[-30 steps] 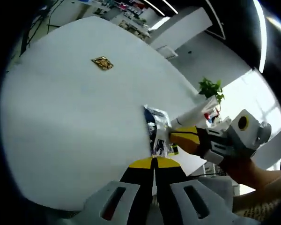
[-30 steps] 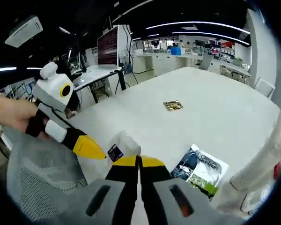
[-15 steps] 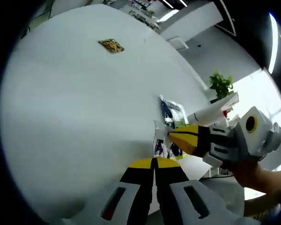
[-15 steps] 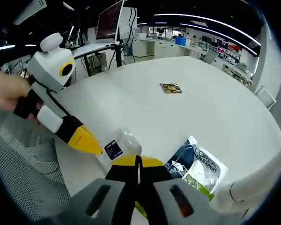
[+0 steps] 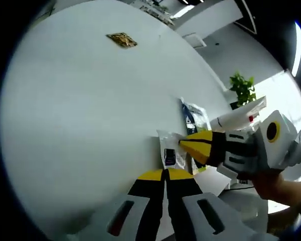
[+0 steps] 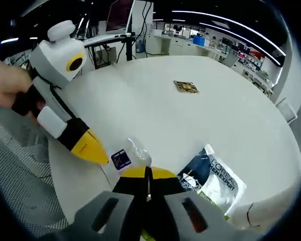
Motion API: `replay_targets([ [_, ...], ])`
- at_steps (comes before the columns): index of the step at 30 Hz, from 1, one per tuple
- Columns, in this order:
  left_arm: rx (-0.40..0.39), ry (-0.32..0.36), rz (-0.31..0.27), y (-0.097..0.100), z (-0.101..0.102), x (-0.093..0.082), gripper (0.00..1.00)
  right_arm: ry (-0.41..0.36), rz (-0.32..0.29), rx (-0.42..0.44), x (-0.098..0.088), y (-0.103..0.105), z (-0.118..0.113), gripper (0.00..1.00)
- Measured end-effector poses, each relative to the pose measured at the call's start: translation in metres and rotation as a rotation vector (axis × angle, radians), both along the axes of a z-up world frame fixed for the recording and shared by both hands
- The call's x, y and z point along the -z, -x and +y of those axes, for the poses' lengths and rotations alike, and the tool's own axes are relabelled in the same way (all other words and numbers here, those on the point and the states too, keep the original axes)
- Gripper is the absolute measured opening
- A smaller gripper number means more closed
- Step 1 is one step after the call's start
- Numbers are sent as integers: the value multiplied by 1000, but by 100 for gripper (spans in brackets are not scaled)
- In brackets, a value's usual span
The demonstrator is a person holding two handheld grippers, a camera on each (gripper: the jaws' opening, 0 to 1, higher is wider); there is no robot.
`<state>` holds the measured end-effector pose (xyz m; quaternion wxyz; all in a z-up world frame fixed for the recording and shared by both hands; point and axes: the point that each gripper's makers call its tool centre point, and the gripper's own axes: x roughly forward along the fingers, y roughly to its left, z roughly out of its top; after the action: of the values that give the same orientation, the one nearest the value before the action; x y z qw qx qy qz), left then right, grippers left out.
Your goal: Arrange the skincare products in the storage area until every visible bottle or jar stands upright without overlapping.
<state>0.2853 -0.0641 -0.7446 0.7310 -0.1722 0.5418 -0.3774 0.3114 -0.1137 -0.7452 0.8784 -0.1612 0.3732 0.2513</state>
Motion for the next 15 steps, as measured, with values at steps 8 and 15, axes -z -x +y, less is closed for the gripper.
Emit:
replay_targets([
  [8, 57, -39, -57, 0, 0, 2, 0, 17, -2, -14, 4, 0, -1, 1],
  [15, 232, -152, -222, 0, 9, -2, 5, 22, -10, -25, 4, -1, 1, 1],
])
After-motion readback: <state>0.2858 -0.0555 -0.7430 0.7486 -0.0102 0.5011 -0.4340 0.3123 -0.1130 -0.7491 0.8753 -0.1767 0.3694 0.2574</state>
